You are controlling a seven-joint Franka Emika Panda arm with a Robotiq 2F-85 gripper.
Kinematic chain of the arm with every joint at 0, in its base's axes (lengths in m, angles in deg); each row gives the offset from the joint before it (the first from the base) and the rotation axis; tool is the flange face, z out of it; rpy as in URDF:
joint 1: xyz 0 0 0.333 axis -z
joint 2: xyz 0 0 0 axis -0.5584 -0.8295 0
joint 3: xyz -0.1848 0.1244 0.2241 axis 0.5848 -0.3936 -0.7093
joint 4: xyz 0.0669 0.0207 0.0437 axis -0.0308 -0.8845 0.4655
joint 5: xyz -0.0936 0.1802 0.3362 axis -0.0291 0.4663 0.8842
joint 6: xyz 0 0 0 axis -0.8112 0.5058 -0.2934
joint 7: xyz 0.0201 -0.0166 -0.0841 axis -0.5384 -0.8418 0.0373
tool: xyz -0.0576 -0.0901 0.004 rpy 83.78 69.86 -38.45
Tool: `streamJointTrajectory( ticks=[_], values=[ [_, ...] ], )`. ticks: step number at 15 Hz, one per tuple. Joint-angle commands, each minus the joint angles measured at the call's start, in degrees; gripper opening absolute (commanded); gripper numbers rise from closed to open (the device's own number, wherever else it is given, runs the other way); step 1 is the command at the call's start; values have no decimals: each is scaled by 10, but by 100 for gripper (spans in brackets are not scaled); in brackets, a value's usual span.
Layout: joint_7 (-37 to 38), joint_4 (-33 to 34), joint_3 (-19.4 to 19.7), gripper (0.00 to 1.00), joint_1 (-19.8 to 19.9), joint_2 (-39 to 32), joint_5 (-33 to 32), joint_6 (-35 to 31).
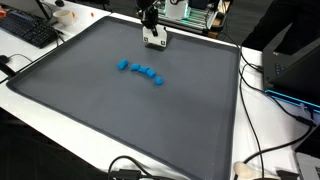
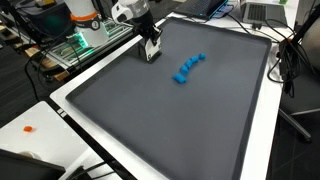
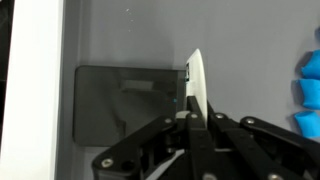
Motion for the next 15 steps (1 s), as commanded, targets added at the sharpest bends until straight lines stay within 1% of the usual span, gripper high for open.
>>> streamJointTrajectory(
  ticks=[1, 5, 15],
  values=[
    [-20, -13, -1, 1, 2, 2, 22, -21],
    [-23, -16, -2, 1, 2, -5, 18, -30],
    [-56, -19, -2, 1, 1, -4, 54, -43]
  ],
)
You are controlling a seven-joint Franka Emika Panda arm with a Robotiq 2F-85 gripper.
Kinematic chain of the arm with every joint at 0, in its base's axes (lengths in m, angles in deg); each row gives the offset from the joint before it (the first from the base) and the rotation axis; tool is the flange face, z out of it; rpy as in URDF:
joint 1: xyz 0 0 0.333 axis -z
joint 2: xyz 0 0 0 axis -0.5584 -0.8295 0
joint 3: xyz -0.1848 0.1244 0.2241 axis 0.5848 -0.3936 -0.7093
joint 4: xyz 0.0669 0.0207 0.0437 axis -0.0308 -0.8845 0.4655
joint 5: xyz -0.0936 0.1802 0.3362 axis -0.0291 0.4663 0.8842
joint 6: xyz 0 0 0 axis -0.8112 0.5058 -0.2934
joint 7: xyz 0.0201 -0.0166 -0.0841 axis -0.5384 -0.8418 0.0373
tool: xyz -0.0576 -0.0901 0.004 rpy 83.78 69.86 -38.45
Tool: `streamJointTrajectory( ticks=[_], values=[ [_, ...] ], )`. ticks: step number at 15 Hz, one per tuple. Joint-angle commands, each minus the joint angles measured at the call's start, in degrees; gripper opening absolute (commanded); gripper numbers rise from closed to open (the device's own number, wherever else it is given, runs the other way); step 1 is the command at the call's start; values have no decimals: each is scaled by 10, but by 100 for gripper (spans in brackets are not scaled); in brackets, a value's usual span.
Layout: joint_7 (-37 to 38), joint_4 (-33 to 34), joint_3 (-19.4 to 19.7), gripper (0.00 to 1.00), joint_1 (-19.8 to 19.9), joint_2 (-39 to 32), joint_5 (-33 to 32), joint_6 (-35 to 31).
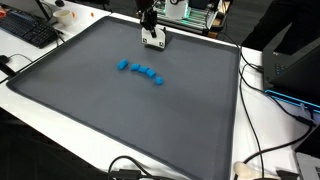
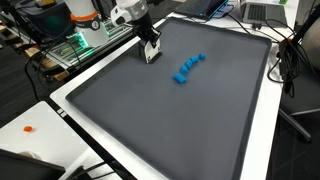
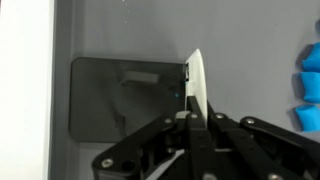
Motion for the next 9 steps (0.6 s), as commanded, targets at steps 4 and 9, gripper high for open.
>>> streamJointTrajectory(
  ticks=[4, 9],
  values=[
    [-26, -10, 0, 1, 3, 6, 27, -7],
    [-32, -7, -2, 1, 0, -2, 37, -15]
  ],
)
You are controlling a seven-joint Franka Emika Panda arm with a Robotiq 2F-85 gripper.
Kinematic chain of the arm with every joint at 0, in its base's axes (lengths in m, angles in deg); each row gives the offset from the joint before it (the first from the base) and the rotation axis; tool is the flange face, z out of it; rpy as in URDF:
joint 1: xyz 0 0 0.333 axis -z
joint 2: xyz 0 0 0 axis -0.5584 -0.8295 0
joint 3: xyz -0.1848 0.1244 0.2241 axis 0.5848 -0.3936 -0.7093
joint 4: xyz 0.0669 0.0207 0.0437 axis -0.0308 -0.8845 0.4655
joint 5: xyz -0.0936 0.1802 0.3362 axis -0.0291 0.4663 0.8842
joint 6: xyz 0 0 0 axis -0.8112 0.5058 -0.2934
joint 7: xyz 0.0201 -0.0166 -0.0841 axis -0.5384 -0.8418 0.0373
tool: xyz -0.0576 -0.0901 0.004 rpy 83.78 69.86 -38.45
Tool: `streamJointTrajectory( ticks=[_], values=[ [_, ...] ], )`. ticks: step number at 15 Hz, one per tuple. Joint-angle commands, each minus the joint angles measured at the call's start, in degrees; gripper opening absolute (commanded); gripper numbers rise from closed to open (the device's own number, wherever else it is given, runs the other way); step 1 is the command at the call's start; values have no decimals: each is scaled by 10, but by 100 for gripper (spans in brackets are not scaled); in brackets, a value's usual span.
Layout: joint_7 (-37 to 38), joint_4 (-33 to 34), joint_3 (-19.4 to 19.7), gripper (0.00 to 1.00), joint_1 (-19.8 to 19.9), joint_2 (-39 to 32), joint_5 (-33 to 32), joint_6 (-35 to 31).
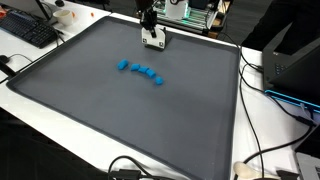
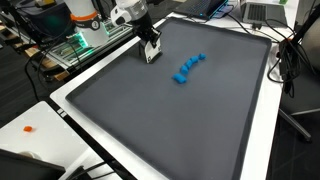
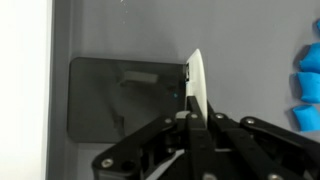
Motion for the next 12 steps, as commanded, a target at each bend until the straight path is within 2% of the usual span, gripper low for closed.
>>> streamJointTrajectory(
  ticks=[1, 12],
  values=[
    [-26, -7, -2, 1, 0, -3, 32, -15],
    [-25, -1, -4, 1, 0, -26, 34, -13]
  ],
)
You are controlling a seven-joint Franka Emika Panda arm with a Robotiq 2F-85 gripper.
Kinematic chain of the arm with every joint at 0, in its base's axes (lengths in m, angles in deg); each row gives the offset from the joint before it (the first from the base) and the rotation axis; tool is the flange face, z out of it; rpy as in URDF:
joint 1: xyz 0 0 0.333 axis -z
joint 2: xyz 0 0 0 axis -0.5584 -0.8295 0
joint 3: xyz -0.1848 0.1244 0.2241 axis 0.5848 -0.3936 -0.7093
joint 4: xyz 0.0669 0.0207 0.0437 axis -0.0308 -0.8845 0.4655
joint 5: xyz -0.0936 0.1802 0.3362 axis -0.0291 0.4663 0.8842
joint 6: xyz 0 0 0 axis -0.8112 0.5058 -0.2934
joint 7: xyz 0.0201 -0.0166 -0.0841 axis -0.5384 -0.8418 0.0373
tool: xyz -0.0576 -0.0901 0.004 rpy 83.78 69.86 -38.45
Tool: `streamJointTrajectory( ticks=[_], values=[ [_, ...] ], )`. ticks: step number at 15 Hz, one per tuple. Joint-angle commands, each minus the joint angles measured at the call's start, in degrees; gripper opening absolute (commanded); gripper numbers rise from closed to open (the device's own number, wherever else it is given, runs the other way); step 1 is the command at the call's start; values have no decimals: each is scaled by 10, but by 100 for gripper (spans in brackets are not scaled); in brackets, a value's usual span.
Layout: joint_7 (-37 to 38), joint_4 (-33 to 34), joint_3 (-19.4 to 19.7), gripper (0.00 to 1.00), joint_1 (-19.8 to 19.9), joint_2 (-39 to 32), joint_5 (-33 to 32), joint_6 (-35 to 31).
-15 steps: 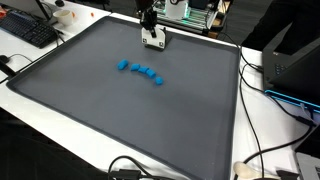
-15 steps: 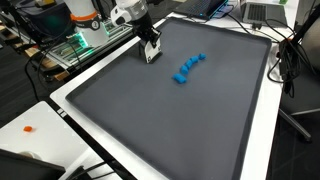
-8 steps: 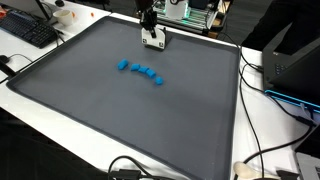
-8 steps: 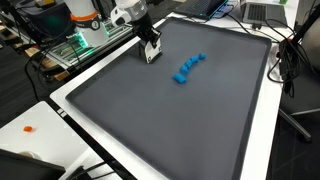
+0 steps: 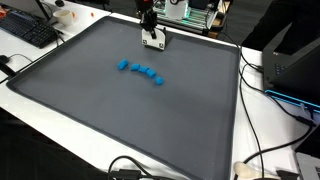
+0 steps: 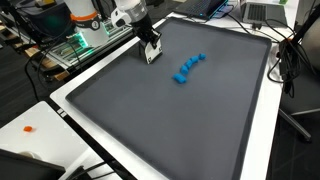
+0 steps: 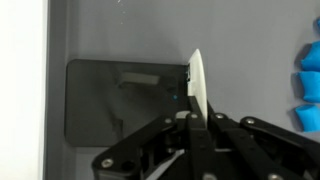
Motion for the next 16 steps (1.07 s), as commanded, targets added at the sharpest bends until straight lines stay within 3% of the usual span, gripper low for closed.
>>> streamJointTrajectory(
  ticks=[1, 3, 6, 10, 14, 16],
  values=[
    [-9, -2, -2, 1, 1, -15, 8, -7],
    [-3, -3, 0, 1, 4, -12, -2, -2],
    [3, -6, 1, 37, 6, -10, -10, 0],
    [2, -11, 3, 68, 8, 3, -15, 2],
    [16, -14, 4, 96, 13, 33, -41, 8],
    [27, -15, 4, 100, 17, 47, -65, 13]
  ],
)
